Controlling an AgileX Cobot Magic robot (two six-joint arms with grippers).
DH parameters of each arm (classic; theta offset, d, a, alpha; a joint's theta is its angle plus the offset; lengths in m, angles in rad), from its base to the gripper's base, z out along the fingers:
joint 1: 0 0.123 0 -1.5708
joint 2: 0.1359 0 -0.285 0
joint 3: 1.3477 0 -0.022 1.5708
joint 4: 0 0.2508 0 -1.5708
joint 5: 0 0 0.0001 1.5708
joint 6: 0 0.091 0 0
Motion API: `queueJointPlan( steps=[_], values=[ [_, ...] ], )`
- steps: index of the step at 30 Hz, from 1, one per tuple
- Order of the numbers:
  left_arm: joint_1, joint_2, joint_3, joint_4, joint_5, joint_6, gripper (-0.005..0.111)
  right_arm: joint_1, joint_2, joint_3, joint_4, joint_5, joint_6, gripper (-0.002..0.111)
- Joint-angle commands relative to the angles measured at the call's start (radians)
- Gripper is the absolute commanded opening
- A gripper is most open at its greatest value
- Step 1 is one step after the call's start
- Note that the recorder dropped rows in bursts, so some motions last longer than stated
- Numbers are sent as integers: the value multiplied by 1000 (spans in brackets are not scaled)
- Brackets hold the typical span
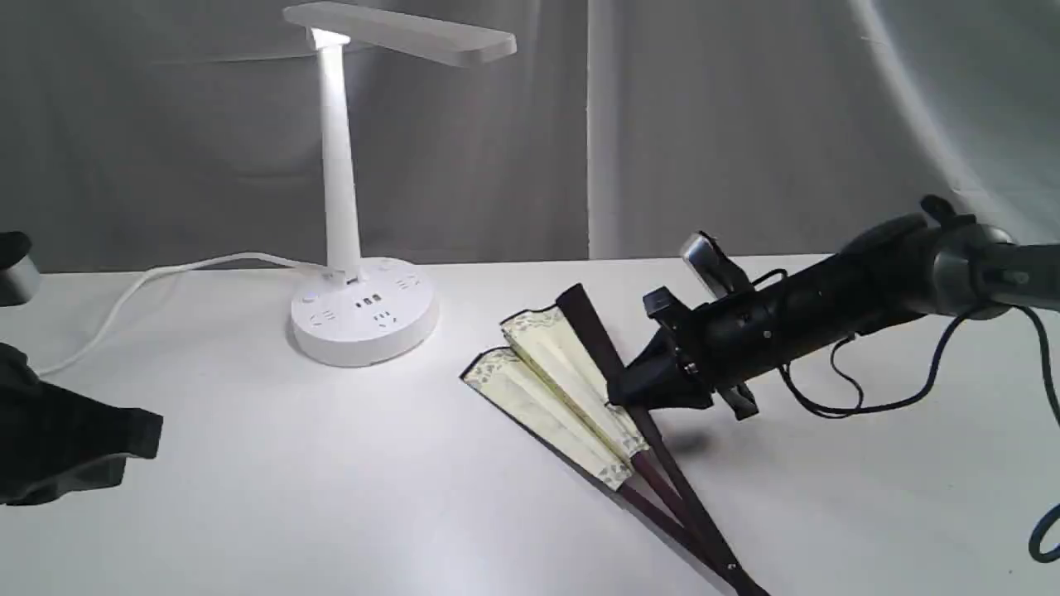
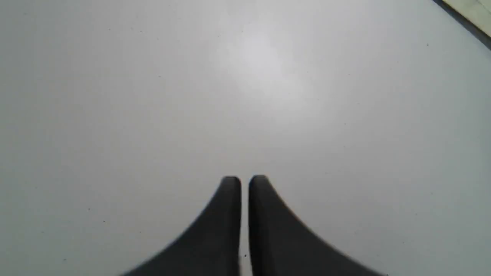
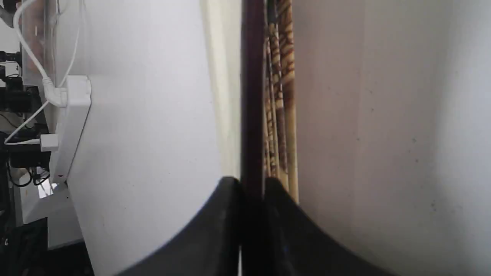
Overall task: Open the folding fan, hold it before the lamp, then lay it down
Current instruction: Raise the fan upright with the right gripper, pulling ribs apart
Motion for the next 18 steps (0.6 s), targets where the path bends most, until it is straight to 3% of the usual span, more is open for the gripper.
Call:
queueJointPlan(
  steps=[1, 8, 18],
  values=[
    [-6, 1, -2, -7, -7, 6, 4, 2, -44, 0, 5, 8, -12, 0],
    [-6, 1, -2, -9, -10, 27, 6, 4, -148, 75, 19, 8, -36, 0],
    [-6, 1, 5, -20, -15, 30, 39, 4, -344, 301, 75, 8, -133, 0]
  ],
)
